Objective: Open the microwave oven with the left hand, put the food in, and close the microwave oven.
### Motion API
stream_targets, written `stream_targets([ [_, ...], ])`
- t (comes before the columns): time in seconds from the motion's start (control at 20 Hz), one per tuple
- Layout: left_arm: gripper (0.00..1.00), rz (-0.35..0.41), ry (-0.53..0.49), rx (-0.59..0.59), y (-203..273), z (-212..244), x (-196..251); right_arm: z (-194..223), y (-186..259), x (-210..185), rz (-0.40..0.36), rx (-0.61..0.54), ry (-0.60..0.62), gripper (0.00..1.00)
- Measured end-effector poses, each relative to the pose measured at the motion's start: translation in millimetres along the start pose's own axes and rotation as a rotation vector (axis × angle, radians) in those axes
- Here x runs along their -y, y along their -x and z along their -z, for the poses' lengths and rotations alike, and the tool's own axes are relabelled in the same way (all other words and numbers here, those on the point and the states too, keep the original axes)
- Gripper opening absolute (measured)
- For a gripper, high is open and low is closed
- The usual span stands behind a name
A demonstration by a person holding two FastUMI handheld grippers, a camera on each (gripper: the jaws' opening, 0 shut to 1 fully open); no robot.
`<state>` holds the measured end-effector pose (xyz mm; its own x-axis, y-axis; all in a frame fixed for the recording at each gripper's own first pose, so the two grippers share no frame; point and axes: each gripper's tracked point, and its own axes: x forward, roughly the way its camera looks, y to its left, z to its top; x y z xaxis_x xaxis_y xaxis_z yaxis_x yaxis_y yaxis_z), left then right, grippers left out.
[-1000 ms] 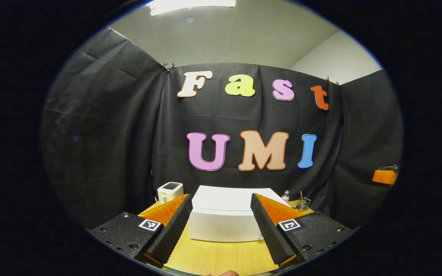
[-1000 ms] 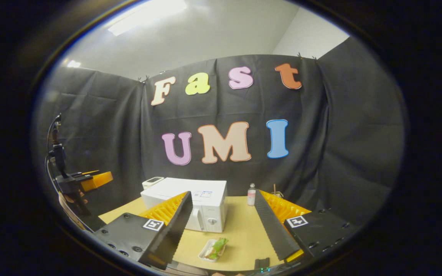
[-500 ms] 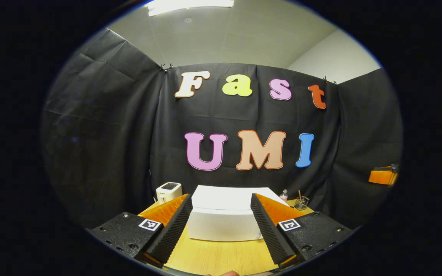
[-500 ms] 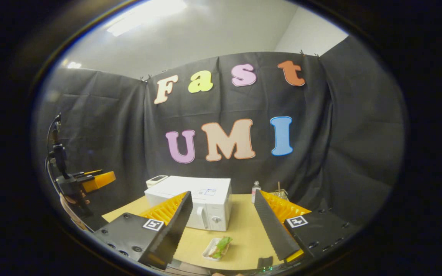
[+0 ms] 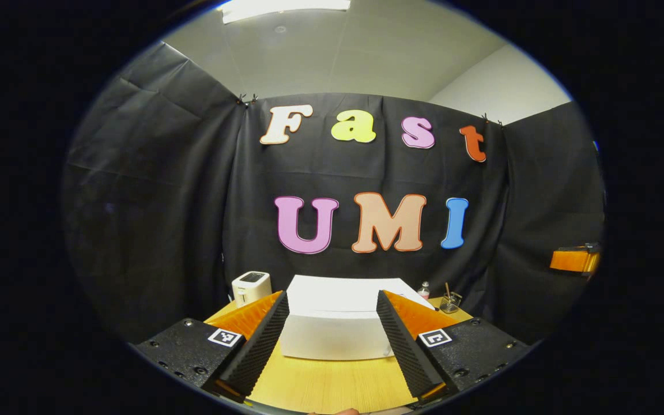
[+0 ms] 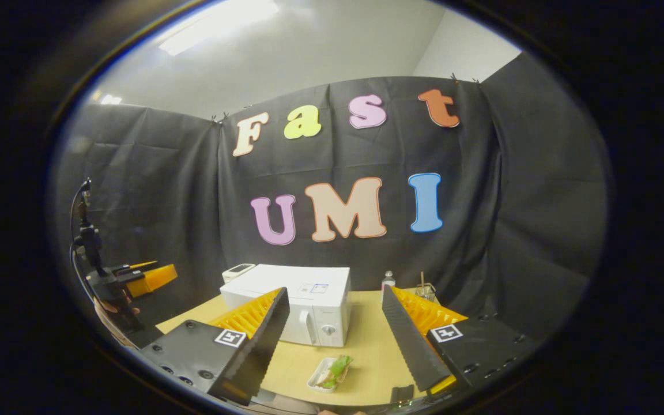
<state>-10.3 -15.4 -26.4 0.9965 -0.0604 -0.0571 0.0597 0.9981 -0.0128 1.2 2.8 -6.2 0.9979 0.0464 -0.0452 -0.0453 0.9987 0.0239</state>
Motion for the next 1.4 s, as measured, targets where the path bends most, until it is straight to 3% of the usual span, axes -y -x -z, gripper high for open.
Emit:
stream_targets([
  [0.35,0.93,0.041,0.003,-0.034,-3.3,43.9,5.3,2.1,0.2,1.0,0.012,-0.009,0.004,0.91],
  [0.4,0.96,0.048,0.002,-0.035,-3.3,50.2,8.3,0.2,0.0,0.9,0.012,-0.005,0.002,0.99],
  [0.45,0.93,0.054,0.001,-0.036,-1.9,56.5,10.3,-0.5,-0.2,0.5,0.009,-0.001,-0.001,0.99],
  [0.5,0.96,0.063,0.000,-0.042,-1.3,65.3,12.7,-1.1,-0.5,-0.9,0.001,0.001,-0.007,0.92],
  [0.6,0.92,0.088,0.002,-0.053,-2.8,82.0,21.7,-3.2,-2.2,-4.3,-0.020,0.009,-0.027,0.92],
  [0.75,0.96,0.105,-0.008,-0.084,-12.1,111.0,25.0,-1.3,-3.2,-6.0,-0.027,0.010,-0.031,0.92],
  [1.15,0.96,0.170,-0.004,-0.106,-61.5,181.7,52.5,-1.5,-3.0,-8.1,-0.029,0.008,-0.037,0.91],
  [1.2,0.96,0.190,-0.002,-0.113,-70.7,195.0,60.9,-2.6,-2.5,-7.5,-0.032,0.014,-0.042,0.99],
  [1.25,0.93,0.203,-0.005,-0.132,-79.5,210.1,68.8,-0.4,-1.7,-7.0,-0.035,0.015,-0.042,0.91],
  [1.4,0.95,0.221,-0.035,-0.186,-107.1,254.0,88.6,9.7,0.2,1.3,-0.023,-0.002,-0.039,0.91],
])
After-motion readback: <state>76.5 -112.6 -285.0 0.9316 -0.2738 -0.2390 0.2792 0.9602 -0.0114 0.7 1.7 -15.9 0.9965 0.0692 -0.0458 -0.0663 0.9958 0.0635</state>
